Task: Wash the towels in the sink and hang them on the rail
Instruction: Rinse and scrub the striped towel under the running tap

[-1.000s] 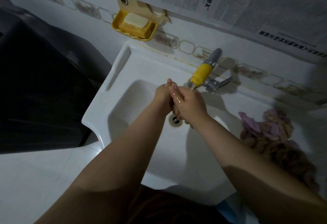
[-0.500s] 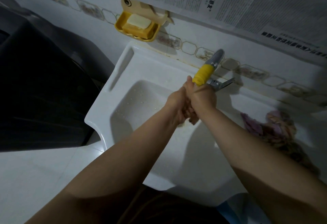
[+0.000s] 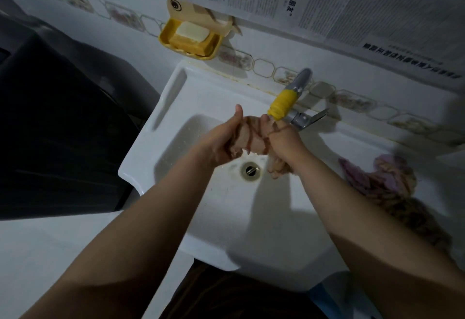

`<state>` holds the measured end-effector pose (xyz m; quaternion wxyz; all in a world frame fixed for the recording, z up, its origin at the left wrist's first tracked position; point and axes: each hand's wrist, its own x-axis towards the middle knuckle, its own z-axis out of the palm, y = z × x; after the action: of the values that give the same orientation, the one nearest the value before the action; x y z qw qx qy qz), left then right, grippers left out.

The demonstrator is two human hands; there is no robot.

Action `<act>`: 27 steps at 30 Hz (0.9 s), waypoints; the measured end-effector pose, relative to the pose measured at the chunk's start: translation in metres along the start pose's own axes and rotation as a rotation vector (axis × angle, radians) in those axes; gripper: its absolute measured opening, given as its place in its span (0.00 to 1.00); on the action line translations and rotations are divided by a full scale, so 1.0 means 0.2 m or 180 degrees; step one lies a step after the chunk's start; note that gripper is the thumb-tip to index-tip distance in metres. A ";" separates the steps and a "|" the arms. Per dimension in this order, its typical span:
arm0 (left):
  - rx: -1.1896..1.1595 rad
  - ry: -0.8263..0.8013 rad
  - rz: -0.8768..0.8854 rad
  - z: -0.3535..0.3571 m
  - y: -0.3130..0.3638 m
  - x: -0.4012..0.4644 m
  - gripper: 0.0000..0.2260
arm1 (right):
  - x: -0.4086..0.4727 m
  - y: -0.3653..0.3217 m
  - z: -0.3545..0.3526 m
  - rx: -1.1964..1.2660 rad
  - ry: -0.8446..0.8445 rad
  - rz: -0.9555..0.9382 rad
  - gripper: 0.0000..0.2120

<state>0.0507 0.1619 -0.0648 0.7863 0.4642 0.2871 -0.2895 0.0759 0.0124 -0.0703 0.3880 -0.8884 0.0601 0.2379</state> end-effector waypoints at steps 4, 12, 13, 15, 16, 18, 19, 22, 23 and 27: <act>0.0343 0.0143 0.0309 -0.13 0.05 0.01 0.15 | -0.03 0.06 -0.09 0.0468 -0.0649 -0.0392 0.09; 0.0353 0.1134 0.0444 0.04 -0.05 0.12 0.17 | -0.10 -0.08 -0.06 0.0664 0.0337 -0.0112 0.16; 0.0054 0.1082 0.0292 0.08 -0.05 0.13 0.18 | -0.13 -0.11 -0.01 0.0630 0.0388 -0.0168 0.20; -0.0384 0.0907 0.0102 0.17 -0.06 0.13 0.17 | -0.16 -0.14 0.08 0.0223 0.0475 -0.0353 0.24; -0.0474 0.0811 0.0102 0.21 -0.07 0.12 0.17 | -0.15 -0.15 0.09 -0.0051 0.0590 -0.0375 0.25; -0.0563 0.0706 0.0110 0.29 -0.10 0.11 0.19 | -0.10 -0.17 0.05 -0.0241 0.0952 -0.0051 0.25; -0.0526 0.0710 0.0095 0.31 -0.10 0.09 0.19 | -0.08 -0.18 0.02 -0.0197 0.1041 0.0149 0.25; -0.0703 0.0604 0.0180 0.27 -0.09 0.09 0.15 | -0.10 -0.19 0.06 -0.0239 0.1084 -0.0141 0.25; -0.0772 0.0580 0.0231 0.23 -0.08 0.09 0.14 | -0.12 -0.18 0.09 -0.0384 0.1048 -0.0471 0.24; -0.0439 0.0214 0.0073 0.20 -0.12 0.02 0.21 | -0.12 -0.18 0.05 -0.0465 0.0814 -0.0299 0.27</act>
<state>0.0443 0.1152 -0.0647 0.8096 0.4216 0.3273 -0.2442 0.0617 0.0432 -0.0419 0.3223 -0.9391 0.0499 0.1081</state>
